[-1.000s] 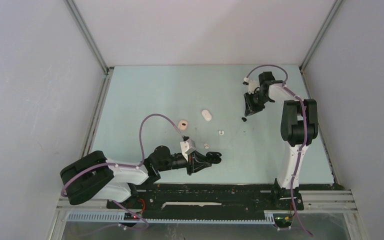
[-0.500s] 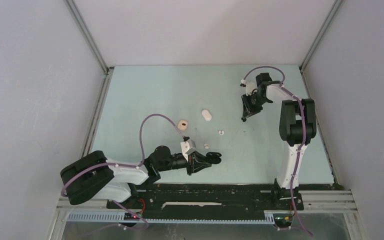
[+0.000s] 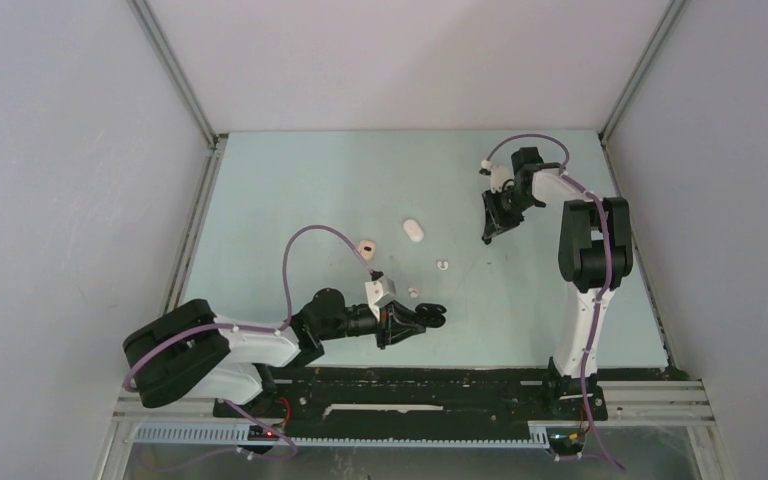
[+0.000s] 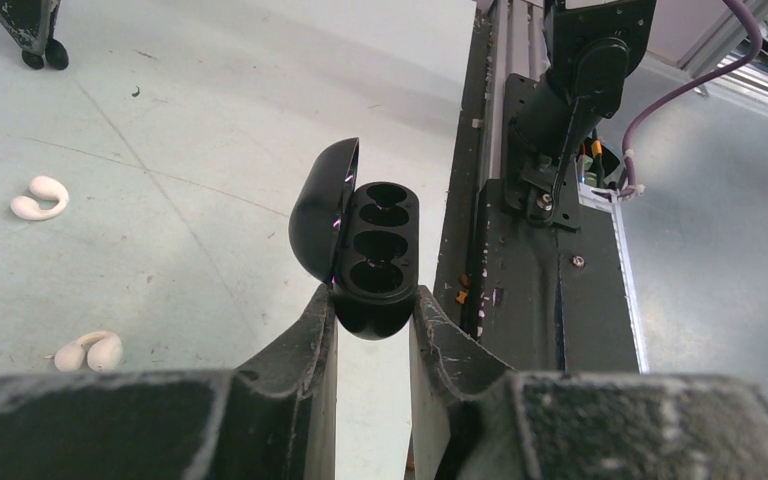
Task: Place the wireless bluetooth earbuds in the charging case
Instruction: Pick up the earbud from the center of the board.
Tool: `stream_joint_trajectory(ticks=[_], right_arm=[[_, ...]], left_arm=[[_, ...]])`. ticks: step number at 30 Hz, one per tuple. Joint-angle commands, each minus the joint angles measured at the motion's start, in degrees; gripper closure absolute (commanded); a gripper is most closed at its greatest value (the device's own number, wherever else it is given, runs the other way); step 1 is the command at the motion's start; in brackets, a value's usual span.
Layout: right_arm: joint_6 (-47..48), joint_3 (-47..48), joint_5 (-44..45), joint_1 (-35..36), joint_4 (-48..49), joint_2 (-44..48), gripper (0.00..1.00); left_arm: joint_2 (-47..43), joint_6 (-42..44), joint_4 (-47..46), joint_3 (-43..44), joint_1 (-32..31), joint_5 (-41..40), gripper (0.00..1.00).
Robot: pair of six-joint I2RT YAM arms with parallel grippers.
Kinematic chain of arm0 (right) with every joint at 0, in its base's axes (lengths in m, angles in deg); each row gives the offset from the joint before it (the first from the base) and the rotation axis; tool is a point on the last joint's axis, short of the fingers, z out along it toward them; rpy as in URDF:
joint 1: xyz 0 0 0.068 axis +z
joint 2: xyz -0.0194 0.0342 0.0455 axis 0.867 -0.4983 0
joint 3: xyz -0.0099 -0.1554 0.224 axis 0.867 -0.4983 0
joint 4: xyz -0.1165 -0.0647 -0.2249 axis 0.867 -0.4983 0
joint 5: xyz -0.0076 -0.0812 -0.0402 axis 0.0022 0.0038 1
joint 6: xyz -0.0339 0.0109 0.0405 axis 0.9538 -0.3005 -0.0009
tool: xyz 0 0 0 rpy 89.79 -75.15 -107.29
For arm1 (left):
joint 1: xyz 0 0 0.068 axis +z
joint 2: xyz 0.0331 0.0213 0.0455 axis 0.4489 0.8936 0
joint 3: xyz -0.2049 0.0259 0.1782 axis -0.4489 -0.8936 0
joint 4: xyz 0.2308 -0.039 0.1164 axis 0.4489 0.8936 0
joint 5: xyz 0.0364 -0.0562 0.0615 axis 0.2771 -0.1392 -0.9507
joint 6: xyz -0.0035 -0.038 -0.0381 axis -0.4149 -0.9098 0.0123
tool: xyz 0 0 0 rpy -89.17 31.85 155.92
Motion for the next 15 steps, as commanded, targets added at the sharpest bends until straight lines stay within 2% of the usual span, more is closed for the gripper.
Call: stream_joint_trajectory(ticks=[1,9,15], right_arm=[[0.92,-0.80,-1.52,0.24,-0.43,0.67,0.80],[1.07,-1.78,-2.34,0.19,-0.11,2.77,0.92],[3.74,-4.52,-3.06,1.35,-0.38,10.09,0.99]], left_arm=[[0.51,1.32,-1.11,1.56,0.31,0.73,1.00],[0.76,1.28,-0.77,1.81,0.31,0.79,1.00],[1.01,1.38,-0.40,2.15,0.31,0.89,1.00]])
